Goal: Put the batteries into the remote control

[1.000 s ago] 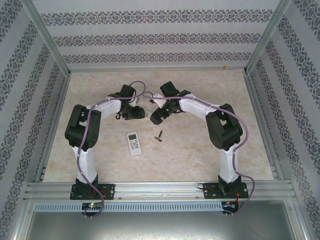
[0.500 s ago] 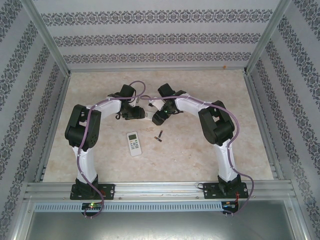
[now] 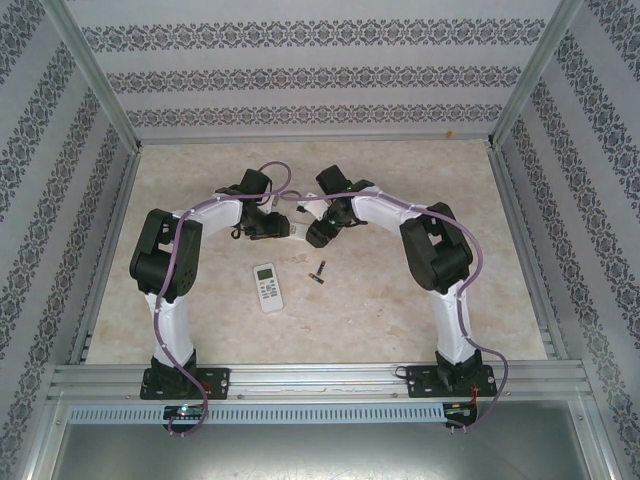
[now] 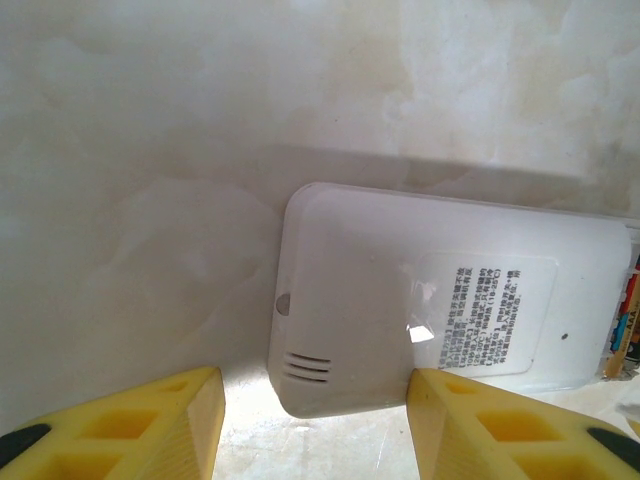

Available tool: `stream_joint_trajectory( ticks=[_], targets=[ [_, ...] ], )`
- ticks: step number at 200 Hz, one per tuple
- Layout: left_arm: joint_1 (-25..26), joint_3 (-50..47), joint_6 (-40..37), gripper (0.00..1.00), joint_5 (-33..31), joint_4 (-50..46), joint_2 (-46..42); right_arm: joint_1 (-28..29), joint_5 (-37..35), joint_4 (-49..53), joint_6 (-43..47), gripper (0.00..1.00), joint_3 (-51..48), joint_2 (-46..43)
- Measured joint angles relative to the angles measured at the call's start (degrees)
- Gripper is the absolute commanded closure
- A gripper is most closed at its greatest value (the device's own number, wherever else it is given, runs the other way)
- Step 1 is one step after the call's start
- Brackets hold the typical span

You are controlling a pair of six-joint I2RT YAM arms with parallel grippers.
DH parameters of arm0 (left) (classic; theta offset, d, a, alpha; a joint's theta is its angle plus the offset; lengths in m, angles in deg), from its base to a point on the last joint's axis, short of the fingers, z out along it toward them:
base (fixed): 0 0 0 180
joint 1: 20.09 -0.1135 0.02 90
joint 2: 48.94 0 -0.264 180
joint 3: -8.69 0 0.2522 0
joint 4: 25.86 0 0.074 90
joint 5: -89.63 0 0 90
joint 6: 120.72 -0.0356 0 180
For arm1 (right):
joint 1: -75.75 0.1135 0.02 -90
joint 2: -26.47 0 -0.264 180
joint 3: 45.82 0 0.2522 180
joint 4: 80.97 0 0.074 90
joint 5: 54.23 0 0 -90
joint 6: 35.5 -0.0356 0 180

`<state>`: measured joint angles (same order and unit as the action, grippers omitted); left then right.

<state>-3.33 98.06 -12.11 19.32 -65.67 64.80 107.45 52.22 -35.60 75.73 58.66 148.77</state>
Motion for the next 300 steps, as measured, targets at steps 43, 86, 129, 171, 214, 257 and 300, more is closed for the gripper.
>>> stream_joint_trajectory(
  ticks=[43,86,129,171,214,257,300],
  targets=[
    [0.0,0.0,0.0,0.48,0.0,0.0,0.0,1.8,-1.9,-0.1,0.6,0.44,-0.3,-1.2],
    [0.0,0.0,0.0,0.48,0.0,0.0,0.0,2.5,-5.6,-0.1,0.8,0.43,-0.4,-1.2],
    [0.0,0.0,0.0,0.49,0.0,0.0,0.0,2.6,-8.1,-0.1,0.9,0.42,-0.4,-1.1],
    [0.0,0.0,0.0,0.48,0.0,0.0,0.0,2.6,-8.7,0.0,0.8,0.42,-0.3,-0.4],
    [0.0,0.0,0.0,0.49,0.0,0.0,0.0,3.1,-9.4,0.4,0.5,0.42,0.8,1.1],
    [0.0,0.0,0.0,0.48,0.0,0.0,0.0,3.2,-9.6,1.0,-0.3,0.41,1.3,1.3],
    [0.0,0.0,0.0,0.48,0.0,0.0,0.0,3.5,-10.2,1.2,-1.4,0.34,1.4,1.4]
  ],
)
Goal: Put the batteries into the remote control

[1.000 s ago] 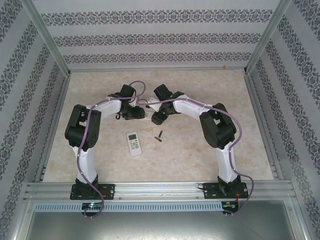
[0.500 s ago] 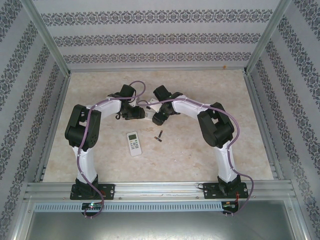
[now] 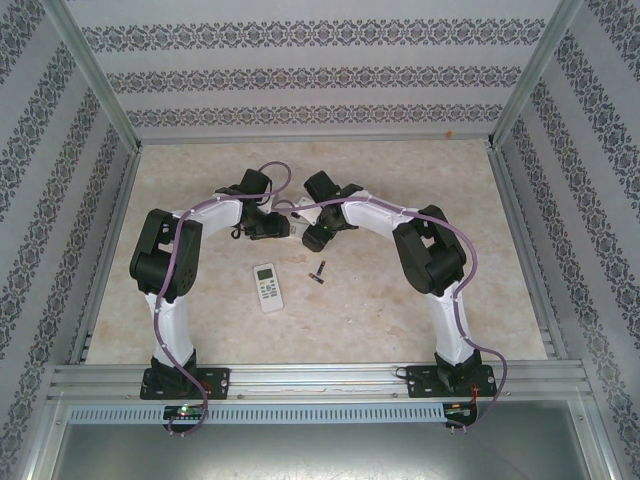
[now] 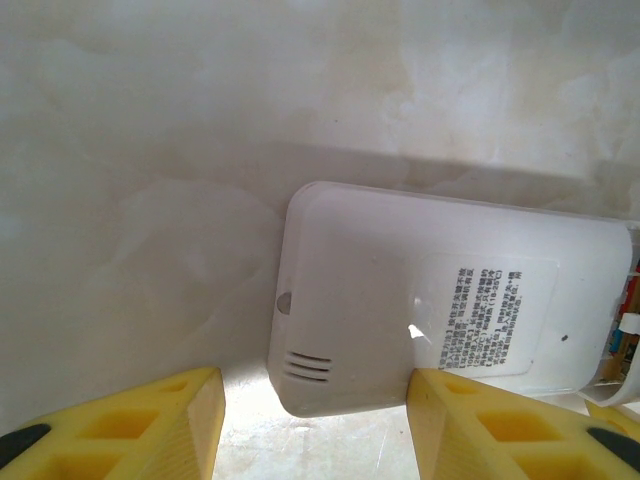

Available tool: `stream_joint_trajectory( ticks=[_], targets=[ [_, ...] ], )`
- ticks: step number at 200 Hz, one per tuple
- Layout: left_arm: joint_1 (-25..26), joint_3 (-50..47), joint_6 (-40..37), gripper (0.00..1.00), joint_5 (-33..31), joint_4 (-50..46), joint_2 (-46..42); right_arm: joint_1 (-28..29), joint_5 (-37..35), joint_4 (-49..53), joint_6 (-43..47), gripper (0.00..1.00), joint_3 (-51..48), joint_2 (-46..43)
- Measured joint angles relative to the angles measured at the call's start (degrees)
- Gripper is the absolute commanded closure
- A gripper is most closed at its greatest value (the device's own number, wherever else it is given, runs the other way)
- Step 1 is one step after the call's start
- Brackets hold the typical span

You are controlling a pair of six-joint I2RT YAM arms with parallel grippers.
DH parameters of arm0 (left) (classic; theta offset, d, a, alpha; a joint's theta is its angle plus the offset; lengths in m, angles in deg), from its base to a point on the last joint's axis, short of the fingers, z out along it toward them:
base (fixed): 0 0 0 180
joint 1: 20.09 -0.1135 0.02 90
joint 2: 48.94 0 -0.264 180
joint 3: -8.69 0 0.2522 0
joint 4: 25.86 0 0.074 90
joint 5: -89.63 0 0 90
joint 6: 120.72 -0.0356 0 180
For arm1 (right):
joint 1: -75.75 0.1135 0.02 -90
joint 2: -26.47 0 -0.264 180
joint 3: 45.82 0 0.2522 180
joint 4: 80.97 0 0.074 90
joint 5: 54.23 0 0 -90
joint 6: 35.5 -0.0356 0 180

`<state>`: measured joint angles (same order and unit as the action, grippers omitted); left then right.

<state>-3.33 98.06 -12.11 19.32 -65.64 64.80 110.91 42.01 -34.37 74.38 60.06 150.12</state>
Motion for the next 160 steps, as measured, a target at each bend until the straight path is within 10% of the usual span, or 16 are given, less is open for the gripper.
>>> stream_joint_trajectory(
  ticks=[112,160],
  targets=[
    [0.0,0.0,0.0,0.48,0.0,0.1,0.0,-0.5,2.1,0.0,-4.3,0.24,0.1,-1.1],
    [0.0,0.0,0.0,0.48,0.0,0.1,0.0,-5.1,8.5,-6.6,-22.7,0.36,-5.9,-9.6]
  ],
)
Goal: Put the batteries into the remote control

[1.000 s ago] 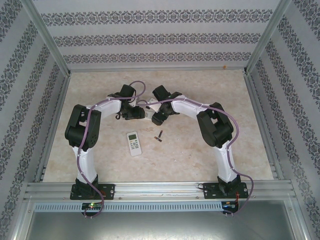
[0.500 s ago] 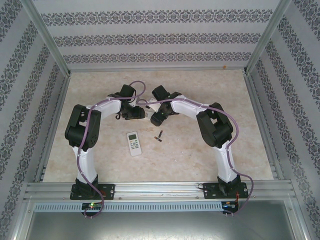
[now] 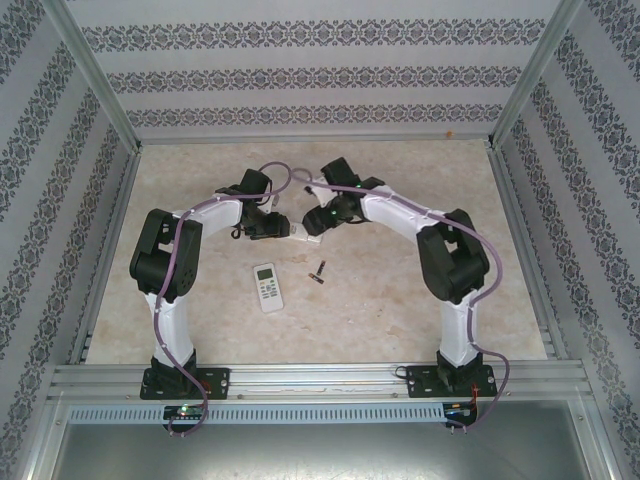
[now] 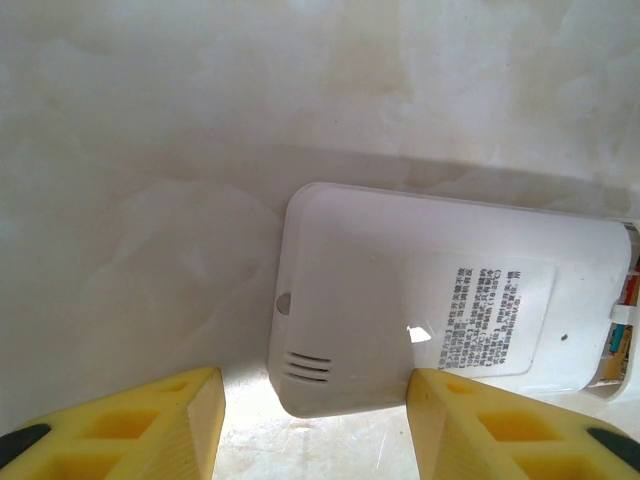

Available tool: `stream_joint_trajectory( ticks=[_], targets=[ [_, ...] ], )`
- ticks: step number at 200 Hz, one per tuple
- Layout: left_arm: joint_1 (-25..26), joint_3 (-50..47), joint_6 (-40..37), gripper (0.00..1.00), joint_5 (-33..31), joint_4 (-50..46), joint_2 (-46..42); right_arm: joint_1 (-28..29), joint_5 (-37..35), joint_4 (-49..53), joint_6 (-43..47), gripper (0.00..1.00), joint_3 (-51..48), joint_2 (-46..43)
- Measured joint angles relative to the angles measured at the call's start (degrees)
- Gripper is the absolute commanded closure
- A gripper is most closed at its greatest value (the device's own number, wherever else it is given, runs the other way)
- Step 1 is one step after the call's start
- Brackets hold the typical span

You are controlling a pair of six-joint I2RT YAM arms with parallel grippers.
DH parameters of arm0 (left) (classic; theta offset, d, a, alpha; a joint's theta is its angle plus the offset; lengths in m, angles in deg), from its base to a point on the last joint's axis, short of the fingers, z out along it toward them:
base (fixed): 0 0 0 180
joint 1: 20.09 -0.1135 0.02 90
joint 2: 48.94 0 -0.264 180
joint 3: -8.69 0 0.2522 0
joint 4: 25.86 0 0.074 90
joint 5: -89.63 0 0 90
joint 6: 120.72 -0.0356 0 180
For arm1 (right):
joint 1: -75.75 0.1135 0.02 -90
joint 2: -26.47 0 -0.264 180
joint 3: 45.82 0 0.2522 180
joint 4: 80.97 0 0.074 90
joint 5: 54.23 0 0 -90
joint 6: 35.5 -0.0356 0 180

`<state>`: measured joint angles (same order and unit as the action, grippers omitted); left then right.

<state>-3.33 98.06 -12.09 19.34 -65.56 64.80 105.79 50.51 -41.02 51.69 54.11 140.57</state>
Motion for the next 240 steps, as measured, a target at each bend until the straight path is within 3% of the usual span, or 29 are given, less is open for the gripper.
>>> stream_joint_trajectory(
  ticks=[33,81,240],
  targets=[
    [0.0,0.0,0.0,0.48,0.1,0.0,0.0,-3.2,1.7,-4.4,-14.1,0.41,-3.2,-0.8],
    [0.0,0.0,0.2,0.48,0.2,0.1,0.0,-1.8,4.5,-7.2,-22.5,0.44,-4.2,2.3],
    [-0.3,-0.1,0.5,0.48,1.0,0.2,0.0,-0.2,2.2,-7.6,-24.5,0.52,-6.2,4.7]
  ],
)
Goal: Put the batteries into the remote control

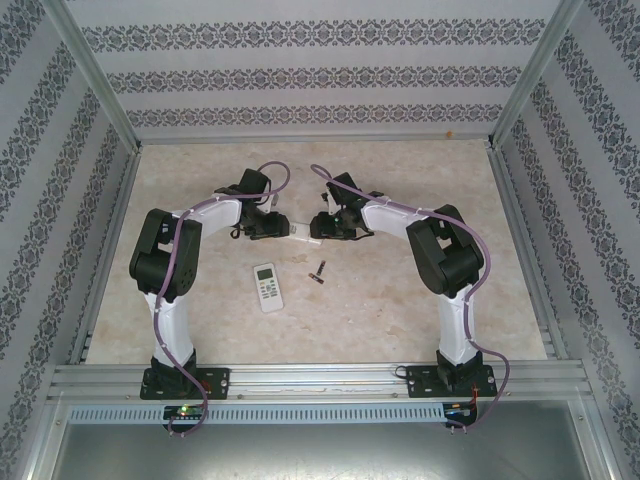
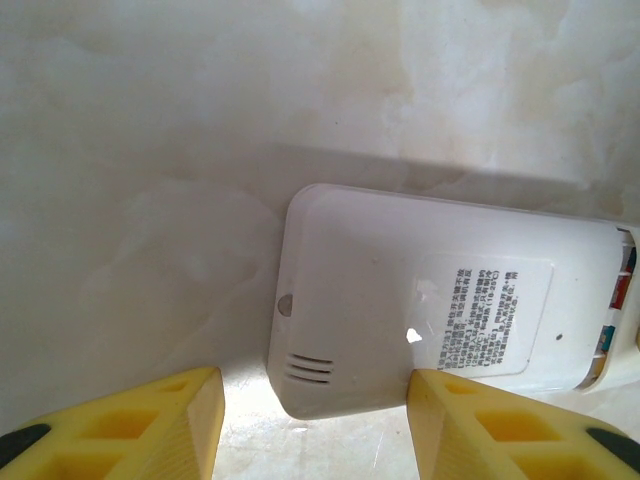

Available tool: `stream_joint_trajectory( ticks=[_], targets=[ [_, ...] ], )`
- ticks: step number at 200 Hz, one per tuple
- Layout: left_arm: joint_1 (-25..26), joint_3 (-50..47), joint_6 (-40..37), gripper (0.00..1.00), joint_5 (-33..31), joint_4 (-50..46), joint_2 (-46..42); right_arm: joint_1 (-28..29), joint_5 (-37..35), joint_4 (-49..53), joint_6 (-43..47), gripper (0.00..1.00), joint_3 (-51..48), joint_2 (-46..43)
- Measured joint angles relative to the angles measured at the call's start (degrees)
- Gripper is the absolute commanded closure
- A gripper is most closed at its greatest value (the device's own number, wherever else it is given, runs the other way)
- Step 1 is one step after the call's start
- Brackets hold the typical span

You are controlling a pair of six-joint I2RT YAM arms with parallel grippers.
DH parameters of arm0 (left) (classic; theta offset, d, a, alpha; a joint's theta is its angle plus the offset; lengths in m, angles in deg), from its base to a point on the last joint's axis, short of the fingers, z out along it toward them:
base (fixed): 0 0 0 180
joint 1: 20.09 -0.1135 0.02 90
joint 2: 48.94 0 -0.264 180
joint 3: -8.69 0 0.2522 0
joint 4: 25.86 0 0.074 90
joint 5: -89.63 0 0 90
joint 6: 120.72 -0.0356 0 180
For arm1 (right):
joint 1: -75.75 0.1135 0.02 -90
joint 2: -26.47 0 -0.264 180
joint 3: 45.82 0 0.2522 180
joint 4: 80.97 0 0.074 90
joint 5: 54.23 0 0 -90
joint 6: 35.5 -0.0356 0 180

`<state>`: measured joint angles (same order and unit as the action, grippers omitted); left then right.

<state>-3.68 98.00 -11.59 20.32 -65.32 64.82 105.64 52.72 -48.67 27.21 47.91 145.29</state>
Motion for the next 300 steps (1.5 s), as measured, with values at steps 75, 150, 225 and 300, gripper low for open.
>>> stream_joint_trajectory(
  ticks=[75,150,225,300],
  targets=[
    [0.0,0.0,0.0,0.49,0.0,0.0,0.0,0.4,0.2,-0.9,-1.2,0.68,0.2,0.2],
    [-0.1,-0.4,0.4,0.49,0.7,0.8,0.0,1.3,-1.2,0.7,-6.4,0.67,2.1,1.0],
    [-0.4,-2.8,2.1,0.40,0.5,3.6,-1.4,4.8,-9.7,-2.1,-5.8,0.35,-0.8,-2.5],
    [-10.6,-20.6,16.2,0.15,6.6,19.9,-15.1,6.7,-10.9,2.0,37.8,0.03,4.5,-4.1]
  ],
)
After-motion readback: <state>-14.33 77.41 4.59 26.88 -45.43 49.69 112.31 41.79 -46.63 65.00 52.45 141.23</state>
